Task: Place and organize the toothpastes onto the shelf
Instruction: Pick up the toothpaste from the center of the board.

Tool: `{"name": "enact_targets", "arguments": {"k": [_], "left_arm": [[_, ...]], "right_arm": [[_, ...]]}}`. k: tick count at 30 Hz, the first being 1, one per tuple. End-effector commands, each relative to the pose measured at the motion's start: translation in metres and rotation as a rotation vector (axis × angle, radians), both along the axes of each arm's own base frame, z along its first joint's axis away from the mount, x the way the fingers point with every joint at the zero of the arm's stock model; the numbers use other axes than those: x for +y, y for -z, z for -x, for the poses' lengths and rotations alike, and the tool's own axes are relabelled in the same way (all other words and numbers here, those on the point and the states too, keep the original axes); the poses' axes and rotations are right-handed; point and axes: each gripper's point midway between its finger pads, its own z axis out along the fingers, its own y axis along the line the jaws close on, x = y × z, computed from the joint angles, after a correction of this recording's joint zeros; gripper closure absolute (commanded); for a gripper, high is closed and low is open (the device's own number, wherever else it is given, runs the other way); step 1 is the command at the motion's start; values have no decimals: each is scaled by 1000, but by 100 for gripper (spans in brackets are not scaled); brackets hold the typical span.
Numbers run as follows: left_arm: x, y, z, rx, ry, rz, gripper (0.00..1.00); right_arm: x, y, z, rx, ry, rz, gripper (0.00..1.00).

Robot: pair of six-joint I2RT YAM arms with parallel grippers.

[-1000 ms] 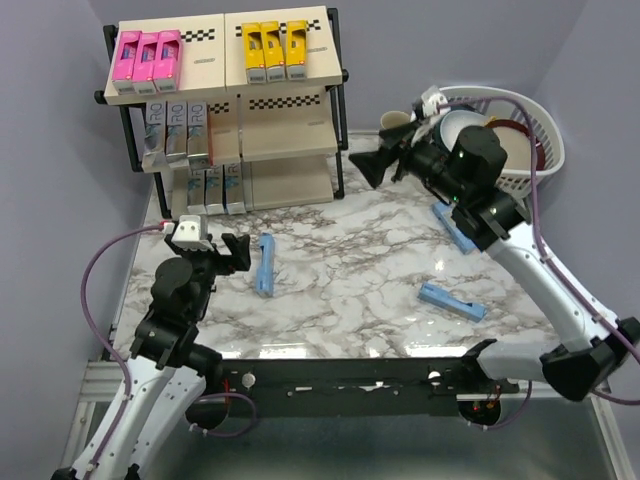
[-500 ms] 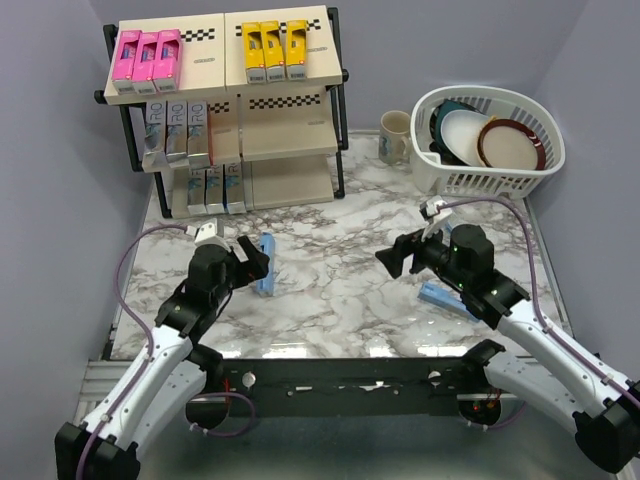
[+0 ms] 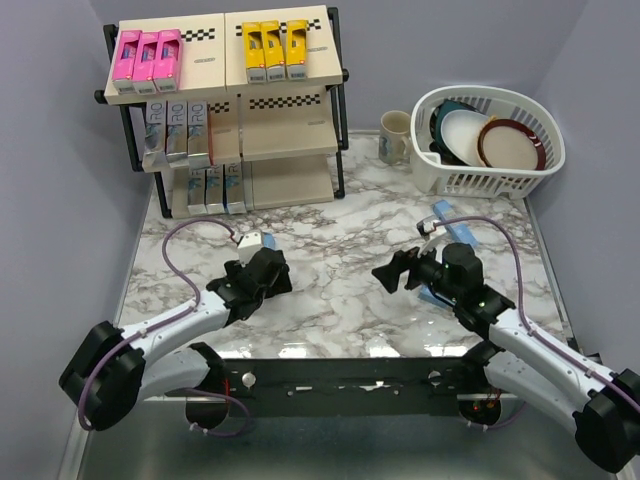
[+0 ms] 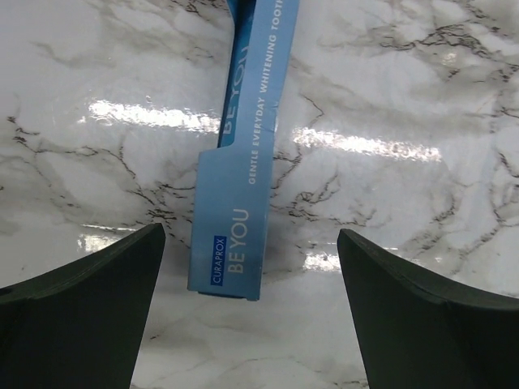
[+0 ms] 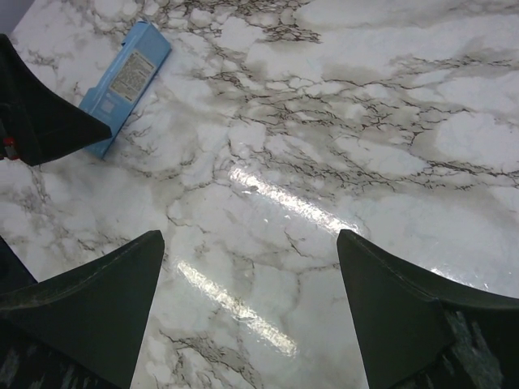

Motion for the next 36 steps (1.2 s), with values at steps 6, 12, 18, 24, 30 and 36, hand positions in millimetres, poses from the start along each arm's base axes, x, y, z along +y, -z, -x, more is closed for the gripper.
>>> {"name": "enact_targets", "arguments": {"k": [6,12,18,24,30,36], "left_arm": [[8,10,-17,-39,-73,-141,12],[-18,17,-6,-7,31,-163,28],[-26,21,6,-1,69,-209,44],[-20,26,7,3,29,-258,49],[-38,17,5,-53,-23,-140,29],[-52,5,-3,-116,-131,-28,9]], "right_arm": [[4,11,-3,-15,-4,-37,4],[5,13,-4,-14,-4,-42,4],[6,14,-3,-12,-4,-56,4],[7,16,-3,-11,-7,-62,4],[8,20,-4,-1,-8,-53,4],[7,22,-5,3,-4,-41,4]]}}
